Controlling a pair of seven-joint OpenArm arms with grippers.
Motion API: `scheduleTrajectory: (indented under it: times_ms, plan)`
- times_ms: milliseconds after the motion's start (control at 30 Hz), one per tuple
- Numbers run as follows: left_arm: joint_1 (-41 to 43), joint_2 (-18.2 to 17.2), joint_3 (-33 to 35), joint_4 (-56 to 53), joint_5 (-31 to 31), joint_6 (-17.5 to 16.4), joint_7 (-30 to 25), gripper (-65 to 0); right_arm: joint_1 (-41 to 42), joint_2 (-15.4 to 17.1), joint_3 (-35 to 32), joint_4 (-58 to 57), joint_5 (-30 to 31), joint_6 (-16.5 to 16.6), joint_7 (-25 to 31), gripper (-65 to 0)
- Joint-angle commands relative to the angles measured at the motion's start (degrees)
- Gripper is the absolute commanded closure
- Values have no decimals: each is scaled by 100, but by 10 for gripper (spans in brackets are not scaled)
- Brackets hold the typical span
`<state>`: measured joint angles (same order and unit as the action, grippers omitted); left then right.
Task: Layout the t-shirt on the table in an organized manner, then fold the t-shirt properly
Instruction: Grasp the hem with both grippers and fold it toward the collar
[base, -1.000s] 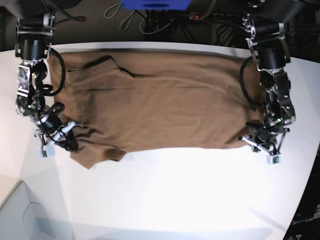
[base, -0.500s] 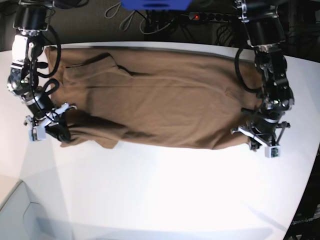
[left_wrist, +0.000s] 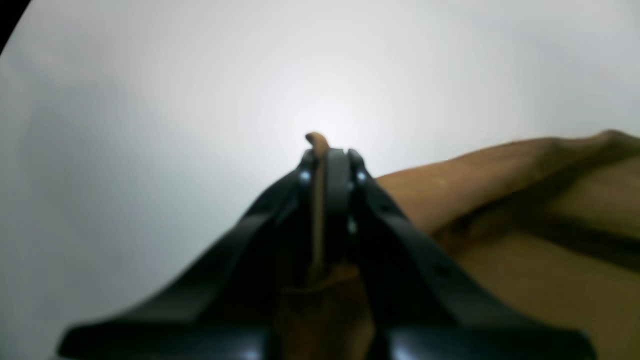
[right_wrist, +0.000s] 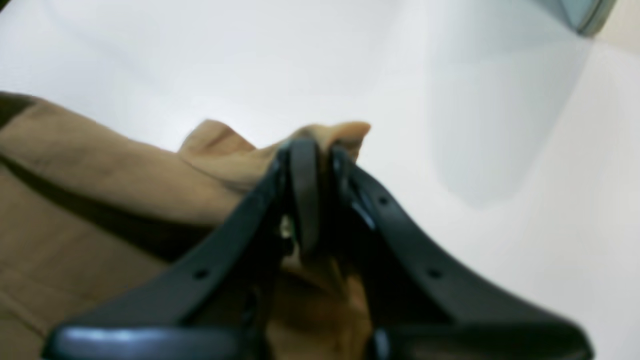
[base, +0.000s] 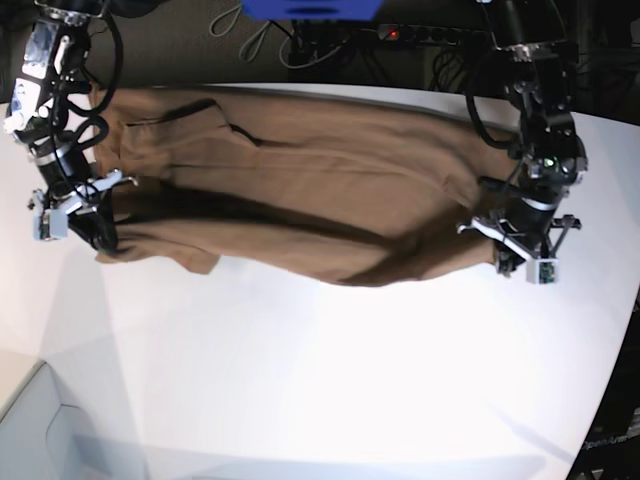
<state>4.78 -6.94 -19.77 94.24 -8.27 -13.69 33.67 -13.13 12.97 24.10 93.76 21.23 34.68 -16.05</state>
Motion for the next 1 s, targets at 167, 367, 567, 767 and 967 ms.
scheduleTrajectory:
  times_ms: [167,367,567,767,967]
  plan:
    - [204,-93,-14,383,-39,-15,-154,-1,-151,-27,267,123,79,9,186,0]
    - [362,-110,-14,392,-39,-15,-154,-1,-318,-194,584,123,61,9,186,0]
    - [450,-119,-14,348,-39,-15,-154,-1,-547,-194,610,123,70,9,186,0]
    - [547,-225,-14,321,-39,-15,-154,-1,-679,-203,610,71,52,18,194,0]
    - [626,-260,-14,172,-39,-24,-145,-1,-696,-203,610,62,44,18,194,0]
